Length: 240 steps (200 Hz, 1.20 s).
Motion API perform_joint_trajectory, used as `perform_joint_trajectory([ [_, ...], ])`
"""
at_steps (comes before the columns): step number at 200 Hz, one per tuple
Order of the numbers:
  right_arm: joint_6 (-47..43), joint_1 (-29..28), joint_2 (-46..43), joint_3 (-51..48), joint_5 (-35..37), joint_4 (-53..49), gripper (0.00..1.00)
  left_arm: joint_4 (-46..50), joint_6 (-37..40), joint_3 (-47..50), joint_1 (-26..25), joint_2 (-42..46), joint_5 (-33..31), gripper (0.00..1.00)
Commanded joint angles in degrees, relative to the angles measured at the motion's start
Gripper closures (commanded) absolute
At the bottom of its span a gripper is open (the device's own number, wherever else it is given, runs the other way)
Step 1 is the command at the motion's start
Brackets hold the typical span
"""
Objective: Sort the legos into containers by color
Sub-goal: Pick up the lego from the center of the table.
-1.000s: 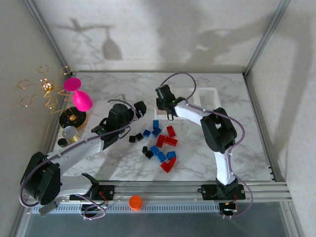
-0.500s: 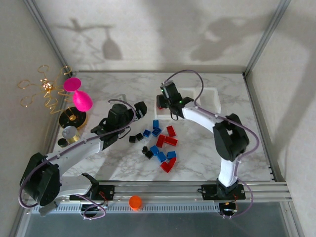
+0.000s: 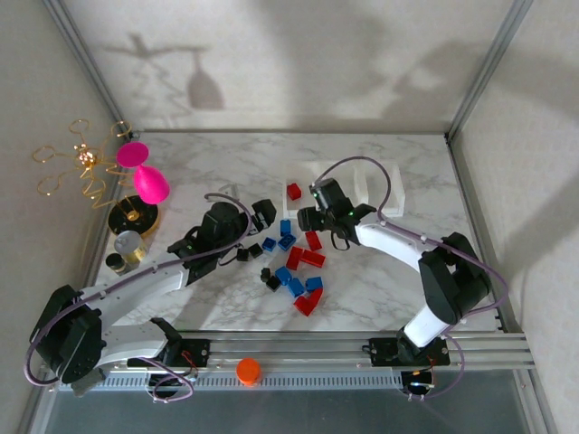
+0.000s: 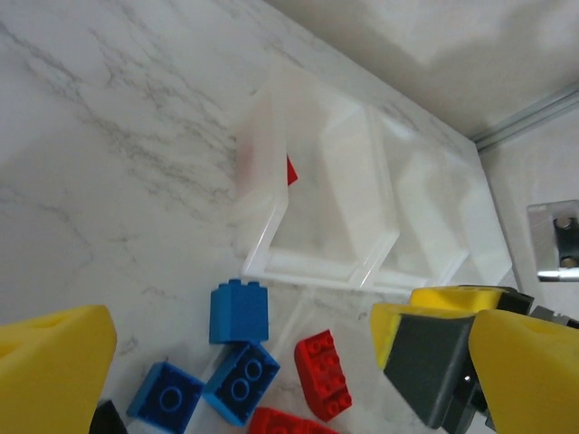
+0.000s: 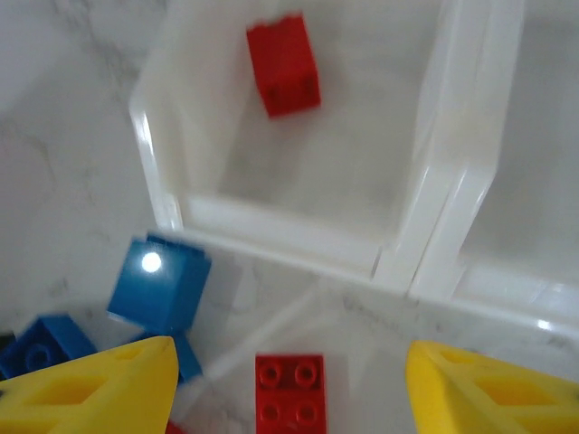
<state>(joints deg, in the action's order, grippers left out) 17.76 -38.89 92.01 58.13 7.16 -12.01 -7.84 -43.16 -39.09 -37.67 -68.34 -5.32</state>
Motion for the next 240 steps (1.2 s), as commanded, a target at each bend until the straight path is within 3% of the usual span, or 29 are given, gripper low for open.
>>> perform_joint_trajectory([
  [1, 0.7, -2.2, -1.5, -2.5, -1.6, -1.2, 0.31, -0.2, -2.5, 1.9, -1.5, 1.8, -0.7, 0.0],
  [68, -0.4, -3.6, 3.1, -5.2, -0.8, 0.9, 0.3, -0.8, -4.7, 4.3, -4.5, 2.9, -3.6, 0.0],
  [167, -1.7, -3.6, 8.7, -3.6, 3.1, 1.5, 0.51, -1.0, -4.8, 4.0, -5.7, 1.5, -4.9, 0.01],
  [240, -1.2, -3.6, 6.0, -3.7, 3.0, 0.4, 0.73, -0.4, -4.2, 2.8, -5.7, 1.1, -4.6, 0.0],
])
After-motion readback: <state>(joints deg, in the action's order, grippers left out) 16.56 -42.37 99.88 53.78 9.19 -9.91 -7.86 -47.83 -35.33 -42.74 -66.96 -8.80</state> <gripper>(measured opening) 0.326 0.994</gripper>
